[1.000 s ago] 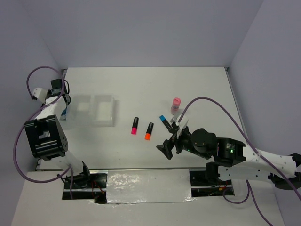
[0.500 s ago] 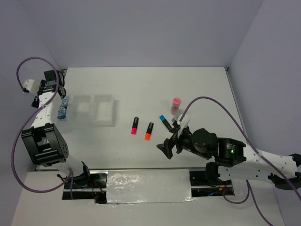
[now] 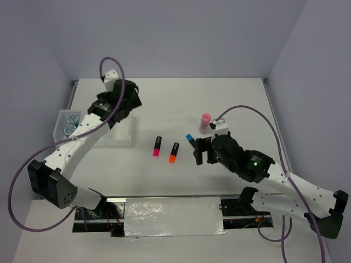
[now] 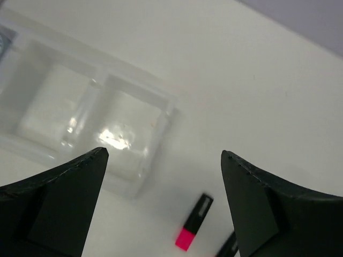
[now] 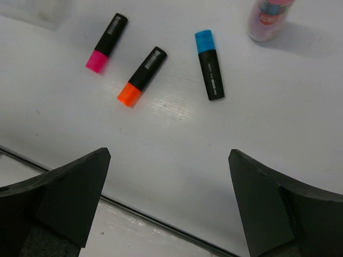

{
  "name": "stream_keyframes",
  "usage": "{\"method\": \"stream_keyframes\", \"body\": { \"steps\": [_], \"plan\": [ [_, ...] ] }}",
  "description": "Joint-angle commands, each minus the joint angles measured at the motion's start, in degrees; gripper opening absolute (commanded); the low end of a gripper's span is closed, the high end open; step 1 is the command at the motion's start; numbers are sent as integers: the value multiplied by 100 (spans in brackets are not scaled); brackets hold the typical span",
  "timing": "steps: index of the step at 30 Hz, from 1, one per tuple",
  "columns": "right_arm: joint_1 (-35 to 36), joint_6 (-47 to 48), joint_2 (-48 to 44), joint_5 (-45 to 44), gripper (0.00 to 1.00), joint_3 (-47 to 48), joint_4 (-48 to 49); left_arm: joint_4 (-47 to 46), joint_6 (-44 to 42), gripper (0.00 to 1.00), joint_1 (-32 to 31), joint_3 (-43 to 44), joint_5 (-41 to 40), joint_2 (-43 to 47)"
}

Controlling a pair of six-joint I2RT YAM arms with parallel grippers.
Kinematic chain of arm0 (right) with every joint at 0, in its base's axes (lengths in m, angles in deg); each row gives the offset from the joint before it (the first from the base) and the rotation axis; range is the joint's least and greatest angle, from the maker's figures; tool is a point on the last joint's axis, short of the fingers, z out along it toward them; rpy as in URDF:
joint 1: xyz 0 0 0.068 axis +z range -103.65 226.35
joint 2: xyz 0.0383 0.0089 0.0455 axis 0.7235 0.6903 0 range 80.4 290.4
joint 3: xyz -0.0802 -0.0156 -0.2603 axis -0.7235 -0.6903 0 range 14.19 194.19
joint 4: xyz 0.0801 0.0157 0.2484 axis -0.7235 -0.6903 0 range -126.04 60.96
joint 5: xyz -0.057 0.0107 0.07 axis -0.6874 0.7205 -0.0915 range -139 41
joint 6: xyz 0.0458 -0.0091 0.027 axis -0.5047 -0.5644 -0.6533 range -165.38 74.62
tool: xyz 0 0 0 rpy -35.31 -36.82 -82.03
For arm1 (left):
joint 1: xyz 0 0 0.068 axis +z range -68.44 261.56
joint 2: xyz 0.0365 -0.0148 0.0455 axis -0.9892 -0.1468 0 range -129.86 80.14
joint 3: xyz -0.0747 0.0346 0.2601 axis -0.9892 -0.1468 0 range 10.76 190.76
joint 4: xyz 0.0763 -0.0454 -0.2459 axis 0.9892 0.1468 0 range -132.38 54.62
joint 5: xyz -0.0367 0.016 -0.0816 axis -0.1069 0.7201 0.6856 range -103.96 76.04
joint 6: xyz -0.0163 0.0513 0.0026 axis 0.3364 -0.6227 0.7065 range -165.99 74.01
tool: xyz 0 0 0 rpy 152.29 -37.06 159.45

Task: Sort the stationery into containers
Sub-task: Pick up the pen from the center of the board.

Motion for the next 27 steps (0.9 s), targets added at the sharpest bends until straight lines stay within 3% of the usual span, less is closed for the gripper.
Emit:
{"method": "stream_keyframes", "body": {
  "steps": [1,3,7,11,20,27],
  "plan": [
    [-292,-545,-496,150,100,-105,-109,186,-215,99,-782,-448,373,110],
    [-354,-571,-627,406,98,-211,-100,-130,-294,99,-1230,-809,925,14],
    [-345,-676,-865,590,97,-395,-179,-192,-172,95,-1697,-1379,1218,-443],
    [-354,-659,-1094,670,97,-510,-205,-492,-321,92,-1847,-1601,1517,-760],
    [-345,-510,-1217,1179,97,-597,-91,-886,-672,89,-1857,-1487,1780,-1744],
    [-345,-431,-1261,1215,97,-650,-21,-1001,-716,79,-1672,-1539,1824,-2184]
  ]
}}
